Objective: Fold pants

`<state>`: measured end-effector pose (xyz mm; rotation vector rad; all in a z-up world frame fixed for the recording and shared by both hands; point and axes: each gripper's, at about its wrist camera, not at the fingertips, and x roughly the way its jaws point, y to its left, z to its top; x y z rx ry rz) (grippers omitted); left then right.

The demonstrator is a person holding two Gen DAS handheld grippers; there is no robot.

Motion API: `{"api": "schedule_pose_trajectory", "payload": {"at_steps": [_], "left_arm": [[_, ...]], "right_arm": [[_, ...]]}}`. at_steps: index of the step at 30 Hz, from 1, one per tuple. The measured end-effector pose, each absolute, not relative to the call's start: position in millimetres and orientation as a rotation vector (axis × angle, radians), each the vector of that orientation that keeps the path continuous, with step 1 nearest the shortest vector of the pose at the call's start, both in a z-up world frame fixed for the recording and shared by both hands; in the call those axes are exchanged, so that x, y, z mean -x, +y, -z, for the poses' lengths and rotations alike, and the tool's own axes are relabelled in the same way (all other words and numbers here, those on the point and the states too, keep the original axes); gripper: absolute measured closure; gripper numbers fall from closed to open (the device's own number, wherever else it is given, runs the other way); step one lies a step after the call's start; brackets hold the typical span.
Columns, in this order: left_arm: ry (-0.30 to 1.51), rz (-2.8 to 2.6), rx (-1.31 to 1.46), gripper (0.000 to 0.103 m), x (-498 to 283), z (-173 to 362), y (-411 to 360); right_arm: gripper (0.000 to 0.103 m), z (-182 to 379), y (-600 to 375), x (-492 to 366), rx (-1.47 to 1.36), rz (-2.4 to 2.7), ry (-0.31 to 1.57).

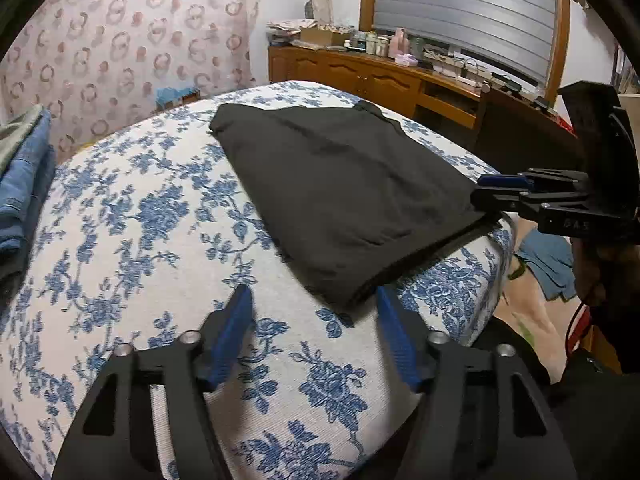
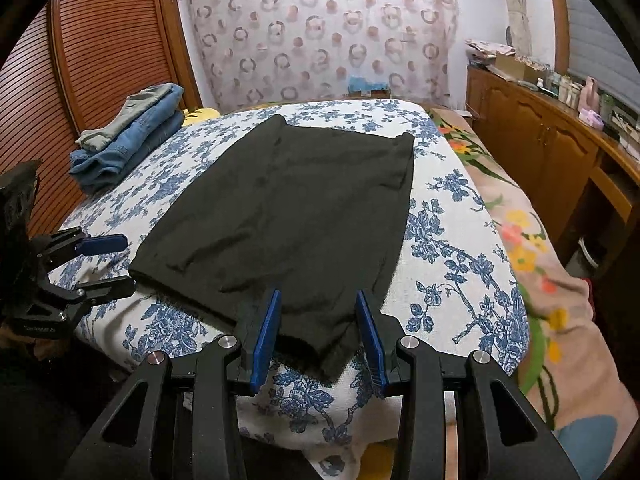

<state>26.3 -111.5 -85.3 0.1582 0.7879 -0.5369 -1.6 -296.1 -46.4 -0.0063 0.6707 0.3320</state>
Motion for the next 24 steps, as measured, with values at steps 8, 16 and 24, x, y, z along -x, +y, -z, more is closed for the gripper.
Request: {"api": "schedule_pose_trajectory", "payload": {"at_steps": [8,16,24], "left_arm": [[0.778,0.577,-0.15,0.066,-26.6,84.3,-118.3],[0.783,0.575,-0.147,0.066,-26.2,84.9,-118.9],[0.782,0.571,-0.151,0.066,-26.9,85.3,-119.6]], "right_arm": [[0.063,50.4,-297.9,0.9,-0.009,-0.303,0.685],[0.057,51.0,-294.7,1.8,0.007,-0.268,0.7],[0.055,50.7,-298.3,2.4,-0.009,-0.266,0.71]]}}
